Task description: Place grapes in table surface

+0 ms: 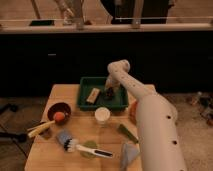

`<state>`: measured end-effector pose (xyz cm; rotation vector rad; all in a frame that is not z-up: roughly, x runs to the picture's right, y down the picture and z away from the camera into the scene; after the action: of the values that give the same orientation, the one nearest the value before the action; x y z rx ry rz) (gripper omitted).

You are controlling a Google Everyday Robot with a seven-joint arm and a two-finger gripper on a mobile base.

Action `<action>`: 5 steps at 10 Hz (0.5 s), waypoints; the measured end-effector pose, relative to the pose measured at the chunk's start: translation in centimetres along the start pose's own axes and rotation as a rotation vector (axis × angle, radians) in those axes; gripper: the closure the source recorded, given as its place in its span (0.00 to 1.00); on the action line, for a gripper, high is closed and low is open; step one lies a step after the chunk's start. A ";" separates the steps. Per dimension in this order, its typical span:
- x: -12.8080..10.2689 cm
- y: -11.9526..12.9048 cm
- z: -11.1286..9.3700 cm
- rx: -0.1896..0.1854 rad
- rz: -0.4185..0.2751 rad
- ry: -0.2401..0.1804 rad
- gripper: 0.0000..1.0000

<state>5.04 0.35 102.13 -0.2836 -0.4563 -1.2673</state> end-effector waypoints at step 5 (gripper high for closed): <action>-0.3 0.2 -0.6 0.021 0.000 0.015 1.00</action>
<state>5.23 0.43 101.46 -0.2562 -0.4562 -1.2627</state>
